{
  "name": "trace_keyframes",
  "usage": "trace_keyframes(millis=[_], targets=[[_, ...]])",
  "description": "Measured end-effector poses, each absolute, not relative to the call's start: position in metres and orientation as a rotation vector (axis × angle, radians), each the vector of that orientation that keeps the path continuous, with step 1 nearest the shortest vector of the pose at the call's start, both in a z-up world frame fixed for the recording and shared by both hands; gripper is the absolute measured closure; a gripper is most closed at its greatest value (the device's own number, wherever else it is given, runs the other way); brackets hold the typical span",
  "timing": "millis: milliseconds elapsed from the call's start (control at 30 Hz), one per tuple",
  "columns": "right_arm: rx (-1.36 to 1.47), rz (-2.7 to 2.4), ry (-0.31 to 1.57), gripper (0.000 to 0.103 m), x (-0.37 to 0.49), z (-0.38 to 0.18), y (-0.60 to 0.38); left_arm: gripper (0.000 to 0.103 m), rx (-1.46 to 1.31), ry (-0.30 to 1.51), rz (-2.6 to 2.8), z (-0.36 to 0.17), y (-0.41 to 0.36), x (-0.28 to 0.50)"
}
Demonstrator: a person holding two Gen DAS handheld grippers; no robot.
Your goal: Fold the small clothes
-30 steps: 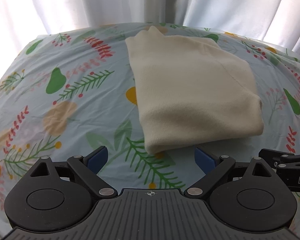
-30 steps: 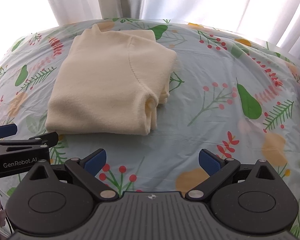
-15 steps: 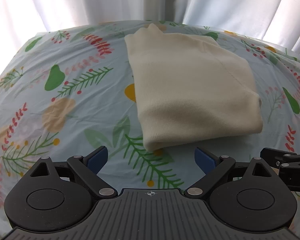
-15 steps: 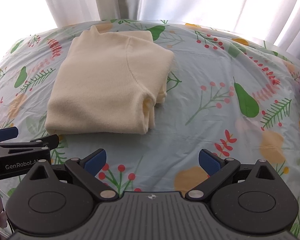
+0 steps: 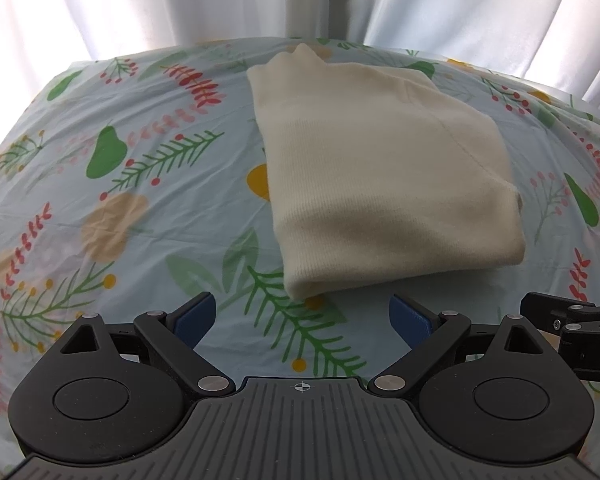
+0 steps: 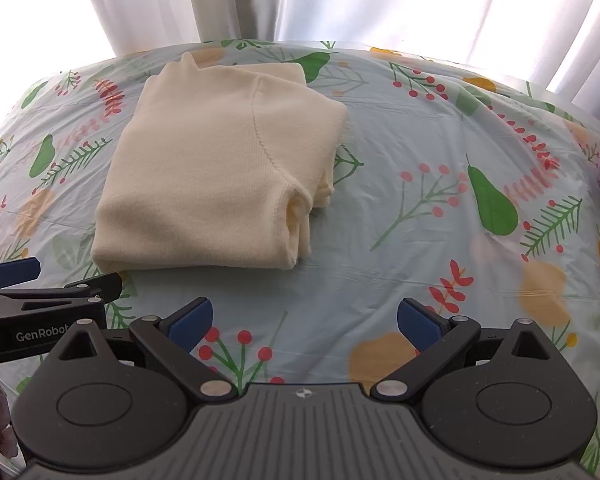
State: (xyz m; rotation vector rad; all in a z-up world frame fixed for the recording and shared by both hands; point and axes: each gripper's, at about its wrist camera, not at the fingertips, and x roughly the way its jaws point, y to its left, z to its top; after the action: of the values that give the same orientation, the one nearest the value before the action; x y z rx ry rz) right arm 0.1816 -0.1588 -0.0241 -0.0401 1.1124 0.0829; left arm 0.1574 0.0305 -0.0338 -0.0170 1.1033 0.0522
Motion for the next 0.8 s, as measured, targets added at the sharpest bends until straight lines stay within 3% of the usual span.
trace_keyframes(millis=[800], targets=[[-0.042,0.079,1.112,0.004,0.1799,-0.0238,-0.1633,0.006,-0.019,1.121,0.049,-0.0364,0.0282,0.1546]])
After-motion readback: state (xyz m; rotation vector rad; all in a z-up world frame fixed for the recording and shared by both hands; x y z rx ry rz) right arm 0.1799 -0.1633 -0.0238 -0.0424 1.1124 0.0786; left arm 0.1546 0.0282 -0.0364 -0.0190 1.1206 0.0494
